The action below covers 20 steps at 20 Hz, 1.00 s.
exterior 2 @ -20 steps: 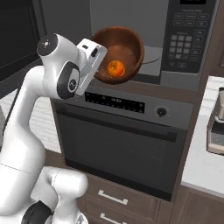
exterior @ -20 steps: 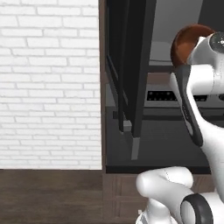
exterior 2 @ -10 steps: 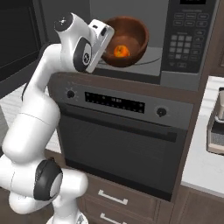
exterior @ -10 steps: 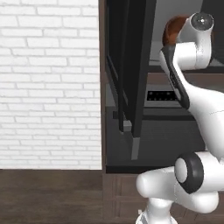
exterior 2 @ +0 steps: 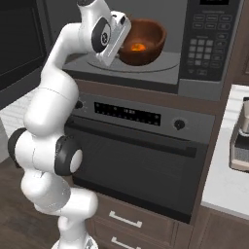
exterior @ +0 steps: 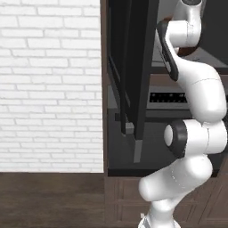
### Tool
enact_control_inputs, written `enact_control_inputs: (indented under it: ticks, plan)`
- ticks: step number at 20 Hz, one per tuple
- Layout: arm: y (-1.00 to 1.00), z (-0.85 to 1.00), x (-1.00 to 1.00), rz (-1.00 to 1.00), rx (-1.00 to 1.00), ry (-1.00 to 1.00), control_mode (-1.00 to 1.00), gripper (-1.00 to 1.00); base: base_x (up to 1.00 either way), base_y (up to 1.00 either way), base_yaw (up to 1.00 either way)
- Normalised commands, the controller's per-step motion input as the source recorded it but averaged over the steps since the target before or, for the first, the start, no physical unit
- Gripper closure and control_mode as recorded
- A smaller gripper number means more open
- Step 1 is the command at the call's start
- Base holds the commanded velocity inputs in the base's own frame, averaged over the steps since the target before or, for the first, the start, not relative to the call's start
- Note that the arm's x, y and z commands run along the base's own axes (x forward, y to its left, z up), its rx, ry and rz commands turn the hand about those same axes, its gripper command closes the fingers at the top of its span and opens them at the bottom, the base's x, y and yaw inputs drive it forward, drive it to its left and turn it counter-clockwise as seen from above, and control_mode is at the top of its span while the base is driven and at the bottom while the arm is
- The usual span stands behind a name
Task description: Pick the squash from the sink and place it in the bowl. Then pick the bowl and place it in the microwave. Then close the microwave door and press the start button.
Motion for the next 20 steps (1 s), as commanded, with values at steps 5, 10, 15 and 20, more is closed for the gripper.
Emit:
enact_control_inputs:
  ticks: [5,10,15,20]
  plan:
    - [0.0,-0.29,-0.55,0.22,-0.03,0.01,-1.0,-1.0,0.0,0.0,0.0]
    - [0.0,-0.1,-0.98,0.19,-0.04,-0.22,-1.0,-1.0,0.0,0.0,0.0]
    - [0.0,-0.27,-1.0,0.24,-0.07,-0.3,-1.0,-1.0,0.0,0.0,0.0]
    - [0.28,-0.74,-1.0,0.27,-0.15,-0.04,-1.0,-1.0,0.0,0.0,0.0]
